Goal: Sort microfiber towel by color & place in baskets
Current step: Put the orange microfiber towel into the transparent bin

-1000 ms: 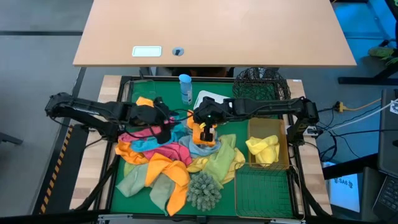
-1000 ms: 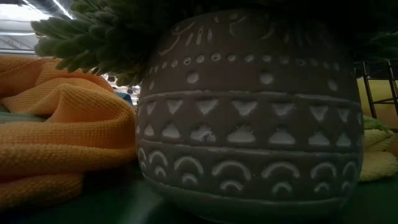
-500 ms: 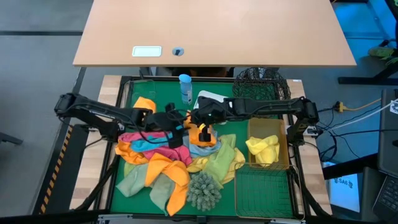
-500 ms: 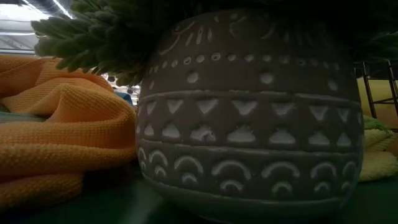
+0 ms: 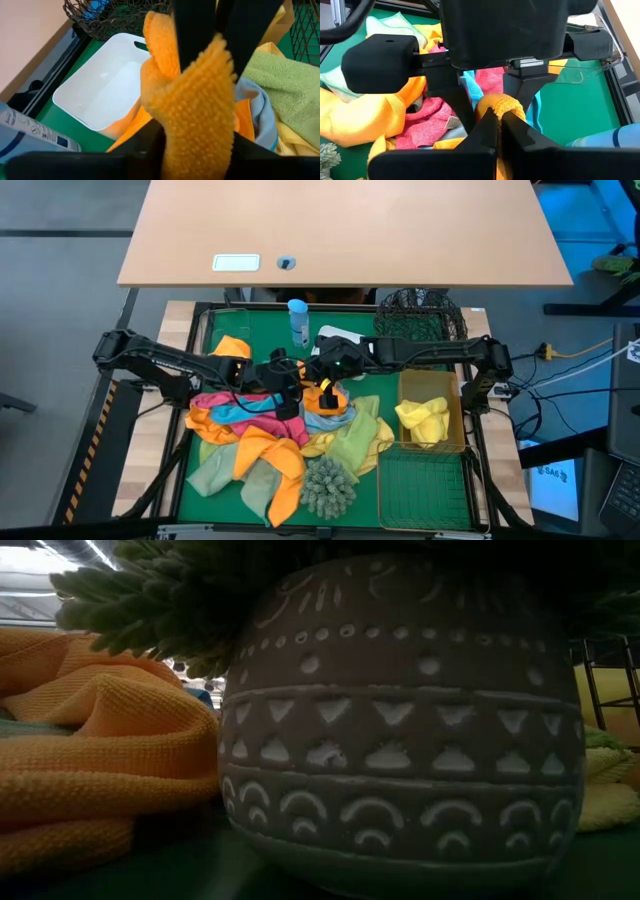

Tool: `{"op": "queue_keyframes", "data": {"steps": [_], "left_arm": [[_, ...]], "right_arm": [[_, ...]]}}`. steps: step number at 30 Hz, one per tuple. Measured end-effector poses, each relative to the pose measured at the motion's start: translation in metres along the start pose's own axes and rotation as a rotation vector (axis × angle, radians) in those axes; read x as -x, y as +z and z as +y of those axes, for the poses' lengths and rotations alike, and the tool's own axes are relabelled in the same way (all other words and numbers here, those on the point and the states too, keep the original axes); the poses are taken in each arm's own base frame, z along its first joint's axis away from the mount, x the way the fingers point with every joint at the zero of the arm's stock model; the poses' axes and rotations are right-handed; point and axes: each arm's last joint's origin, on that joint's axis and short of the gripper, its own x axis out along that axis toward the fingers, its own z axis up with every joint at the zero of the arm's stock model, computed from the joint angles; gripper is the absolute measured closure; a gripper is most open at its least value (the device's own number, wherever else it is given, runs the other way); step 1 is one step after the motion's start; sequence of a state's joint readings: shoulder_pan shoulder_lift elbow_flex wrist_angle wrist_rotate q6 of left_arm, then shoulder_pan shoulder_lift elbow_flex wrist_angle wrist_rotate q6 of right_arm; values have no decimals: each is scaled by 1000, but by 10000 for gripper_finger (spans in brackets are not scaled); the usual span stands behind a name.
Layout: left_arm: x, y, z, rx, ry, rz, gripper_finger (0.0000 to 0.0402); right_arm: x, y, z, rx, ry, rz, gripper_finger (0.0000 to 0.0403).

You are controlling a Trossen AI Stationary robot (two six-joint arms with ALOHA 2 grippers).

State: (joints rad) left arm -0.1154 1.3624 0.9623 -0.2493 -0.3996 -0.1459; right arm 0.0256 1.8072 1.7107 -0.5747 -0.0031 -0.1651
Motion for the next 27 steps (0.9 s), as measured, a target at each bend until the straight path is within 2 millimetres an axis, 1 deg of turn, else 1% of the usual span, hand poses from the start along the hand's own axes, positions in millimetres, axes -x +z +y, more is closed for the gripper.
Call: {"op": "queue_keyframes", "data": {"steps": [5, 7, 10, 12, 21, 24, 27], "left_arm": [[0, 0, 0, 0, 0, 0, 374], [0, 0, 0, 1, 5, -1, 392], [0, 0, 0, 1, 8, -1, 391], [0, 0, 0, 1, 8, -1, 391], [0, 0, 0, -1, 10, 3, 396], [0, -1, 1, -3, 11, 7, 396], [6, 1, 3, -2, 10, 2, 395]], "right_arm": [[0, 0, -1, -2, -20, 5, 396], [0, 0, 0, -2, -18, 5, 396], [0, 0, 0, -2, -10, 4, 391], [0, 0, 0, -2, -10, 4, 376], [3, -1, -2, -3, -80, 19, 251], [13, 1, -2, -3, -80, 18, 226], [28, 2, -3, -3, -79, 24, 213]]}}
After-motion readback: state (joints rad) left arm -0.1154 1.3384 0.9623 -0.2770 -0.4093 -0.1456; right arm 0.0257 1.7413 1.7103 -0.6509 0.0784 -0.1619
